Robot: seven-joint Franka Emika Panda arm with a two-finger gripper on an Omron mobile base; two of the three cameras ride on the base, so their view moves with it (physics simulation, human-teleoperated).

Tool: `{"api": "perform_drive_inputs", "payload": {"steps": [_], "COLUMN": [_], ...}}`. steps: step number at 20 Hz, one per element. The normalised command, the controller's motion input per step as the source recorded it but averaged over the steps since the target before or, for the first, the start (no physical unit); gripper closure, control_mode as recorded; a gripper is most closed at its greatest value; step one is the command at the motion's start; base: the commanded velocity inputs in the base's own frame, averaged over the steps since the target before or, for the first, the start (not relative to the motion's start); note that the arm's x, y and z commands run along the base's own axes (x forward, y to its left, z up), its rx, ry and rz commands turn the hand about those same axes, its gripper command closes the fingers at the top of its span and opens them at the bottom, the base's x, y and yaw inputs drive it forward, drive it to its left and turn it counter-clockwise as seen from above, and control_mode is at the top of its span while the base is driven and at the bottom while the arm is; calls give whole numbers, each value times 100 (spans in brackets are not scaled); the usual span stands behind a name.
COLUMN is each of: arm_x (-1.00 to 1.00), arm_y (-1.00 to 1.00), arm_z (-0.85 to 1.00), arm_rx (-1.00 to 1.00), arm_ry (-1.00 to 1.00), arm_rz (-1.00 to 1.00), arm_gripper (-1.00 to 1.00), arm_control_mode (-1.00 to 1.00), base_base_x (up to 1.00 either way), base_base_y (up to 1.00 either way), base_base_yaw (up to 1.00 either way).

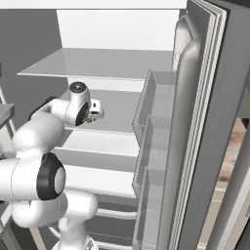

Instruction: Grab the lemon wedge and onion from the fridge, place them in the blender, close the lid, and turn on the blender to create a marinade.

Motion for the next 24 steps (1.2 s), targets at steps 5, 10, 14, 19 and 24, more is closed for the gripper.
{"api": "perform_drive_inputs", "payload": {"steps": [5,10,14,19,24], "arm_x": [22,27,28,15,6], "arm_y": [0,0,0,0,0], "arm_z": [-21,-16,-17,-17,-17], "arm_rx": [0,0,0,0,0], "arm_ry": [0,0,0,0,0], "arm_rz": [0,0,0,0,0], "arm_gripper": [-100,-100,-100,-100,-100], "arm_control_mode": [-100,-100,-100,-100,-100], "base_base_x": [0,0,0,0,0], "base_base_y": [0,0,0,0,0], "base_base_yaw": [0,0,0,0,0]}}
